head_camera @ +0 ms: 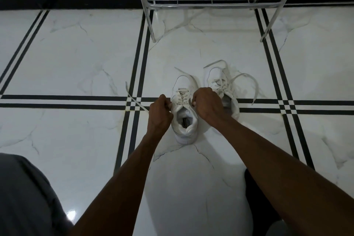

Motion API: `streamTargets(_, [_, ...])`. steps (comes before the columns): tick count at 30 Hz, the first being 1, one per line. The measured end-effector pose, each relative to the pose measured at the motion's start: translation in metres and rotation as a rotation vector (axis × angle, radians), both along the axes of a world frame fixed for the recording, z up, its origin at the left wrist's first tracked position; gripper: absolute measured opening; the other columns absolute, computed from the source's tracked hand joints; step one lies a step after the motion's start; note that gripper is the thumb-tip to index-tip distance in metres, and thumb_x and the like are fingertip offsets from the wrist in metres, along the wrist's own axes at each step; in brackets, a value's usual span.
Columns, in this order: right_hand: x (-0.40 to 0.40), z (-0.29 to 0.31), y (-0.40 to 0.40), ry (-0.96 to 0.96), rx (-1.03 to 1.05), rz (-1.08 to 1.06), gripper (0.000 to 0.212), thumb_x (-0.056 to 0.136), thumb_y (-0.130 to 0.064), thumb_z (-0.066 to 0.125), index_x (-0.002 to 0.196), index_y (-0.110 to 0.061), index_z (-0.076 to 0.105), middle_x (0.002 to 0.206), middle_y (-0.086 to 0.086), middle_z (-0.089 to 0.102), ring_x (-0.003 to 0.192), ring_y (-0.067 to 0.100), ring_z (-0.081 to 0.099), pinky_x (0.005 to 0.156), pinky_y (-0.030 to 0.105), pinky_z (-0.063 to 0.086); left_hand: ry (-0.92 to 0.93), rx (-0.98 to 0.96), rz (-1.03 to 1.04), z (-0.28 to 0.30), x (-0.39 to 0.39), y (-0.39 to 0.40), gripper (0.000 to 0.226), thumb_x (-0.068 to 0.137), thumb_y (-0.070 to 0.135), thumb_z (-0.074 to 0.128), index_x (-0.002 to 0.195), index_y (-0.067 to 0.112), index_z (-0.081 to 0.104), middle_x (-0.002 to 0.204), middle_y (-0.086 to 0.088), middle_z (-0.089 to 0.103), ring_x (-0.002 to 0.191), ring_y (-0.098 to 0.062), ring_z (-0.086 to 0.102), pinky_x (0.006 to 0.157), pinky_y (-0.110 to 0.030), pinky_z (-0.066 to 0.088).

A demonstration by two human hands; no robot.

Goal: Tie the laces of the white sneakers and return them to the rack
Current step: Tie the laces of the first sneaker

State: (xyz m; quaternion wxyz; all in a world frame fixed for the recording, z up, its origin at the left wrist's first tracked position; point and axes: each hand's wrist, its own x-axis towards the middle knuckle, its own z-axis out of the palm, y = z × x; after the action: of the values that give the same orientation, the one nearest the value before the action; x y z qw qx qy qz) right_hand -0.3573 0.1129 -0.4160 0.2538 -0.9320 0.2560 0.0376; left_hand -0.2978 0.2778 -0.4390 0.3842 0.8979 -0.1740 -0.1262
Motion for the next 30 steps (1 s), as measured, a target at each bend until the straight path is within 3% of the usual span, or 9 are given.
streamTargets(3, [0.001,-0.001,0.000,0.001,0.093,-0.105,0.009,0.081,-0.008,0.066,0.083,-0.006,0.073,0.093,0.016,0.073,0.087,0.029,0.070,0.075,0.036,0.060,0.041,-0.028,0.064,0.006,0.000,-0.002,0.018,0.085,-0.011,0.059,0.082,0.006,0.053,0.072,0.010,0.059,0.064,-0.006,0.054,0.052,-0.006,0.040])
streamTargets(8, [-0.003,0.001,0.001,-0.045,0.140,-0.127,0.012,0.079,-0.005,0.065,0.076,-0.002,0.076,0.084,0.017,0.076,0.089,0.030,0.070,0.074,0.039,0.060,0.046,-0.029,0.106,0.005,0.002,-0.003,0.013,0.087,-0.009,0.059,0.083,0.002,0.054,0.068,0.014,0.051,0.063,-0.001,0.048,0.052,-0.002,0.037])
streamTargets(11, [-0.005,0.000,0.003,-0.083,0.152,-0.159,0.014,0.080,-0.006,0.065,0.075,-0.003,0.078,0.080,0.014,0.077,0.086,0.028,0.070,0.071,0.035,0.059,0.060,-0.026,0.107,0.003,0.003,-0.001,0.005,0.087,-0.005,0.060,0.086,-0.004,0.055,0.067,0.005,0.051,0.062,-0.008,0.046,0.049,-0.007,0.036])
streamTargets(14, [-0.008,-0.001,0.003,-0.111,0.167,-0.176,0.015,0.082,-0.003,0.064,0.078,-0.002,0.079,0.080,0.014,0.077,0.081,0.024,0.072,0.061,0.023,0.046,0.080,-0.034,0.099,0.002,0.003,-0.001,0.004,0.088,-0.003,0.060,0.088,-0.005,0.057,0.069,-0.002,0.055,0.063,-0.013,0.048,0.052,-0.014,0.036])
streamTargets(16, [-0.009,-0.002,0.004,-0.134,0.172,-0.191,0.016,0.081,-0.001,0.063,0.076,-0.003,0.078,0.080,0.014,0.078,0.079,0.024,0.072,0.061,0.022,0.042,0.098,-0.052,0.098,0.001,0.004,0.000,0.004,0.087,-0.004,0.060,0.087,-0.005,0.057,0.073,-0.010,0.058,0.065,-0.015,0.049,0.055,-0.021,0.038])
streamTargets(22, [-0.006,-0.002,0.004,-0.075,0.208,-0.231,0.017,0.082,-0.002,0.063,0.081,-0.004,0.080,0.086,0.013,0.078,0.085,0.024,0.072,0.070,0.029,0.056,0.129,-0.067,0.089,0.002,0.002,0.006,0.010,0.092,0.004,0.063,0.087,-0.003,0.058,0.074,-0.009,0.060,0.065,-0.015,0.049,0.055,-0.023,0.037])
streamTargets(25, [-0.006,0.000,-0.006,-0.027,0.265,-0.181,0.011,0.084,-0.010,0.071,0.084,-0.003,0.079,0.088,0.014,0.078,0.087,0.026,0.073,0.080,0.039,0.061,0.185,-0.072,0.019,0.004,0.010,0.012,0.010,0.092,0.011,0.067,0.087,0.004,0.062,0.081,-0.003,0.068,0.073,-0.019,0.061,0.062,-0.031,0.046])
streamTargets(27, [-0.006,0.005,-0.009,0.012,0.325,-0.141,0.015,0.087,-0.011,0.068,0.089,0.002,0.076,0.089,0.016,0.077,0.084,0.028,0.074,0.081,0.043,0.061,0.233,-0.059,-0.021,0.008,0.017,0.017,0.015,0.093,0.019,0.069,0.089,0.005,0.064,0.089,-0.009,0.074,0.084,-0.025,0.069,0.072,-0.039,0.053])
streamTargets(30, [-0.004,0.018,-0.008,0.118,0.293,-0.056,0.032,0.095,-0.022,0.058,0.094,0.008,0.068,0.092,0.023,0.074,0.083,0.033,0.071,0.079,0.042,0.059,0.235,-0.031,-0.087,0.016,0.025,0.019,0.025,0.095,0.025,0.064,0.090,0.000,0.064,0.092,-0.018,0.074,0.086,-0.031,0.069,0.071,-0.037,0.052])
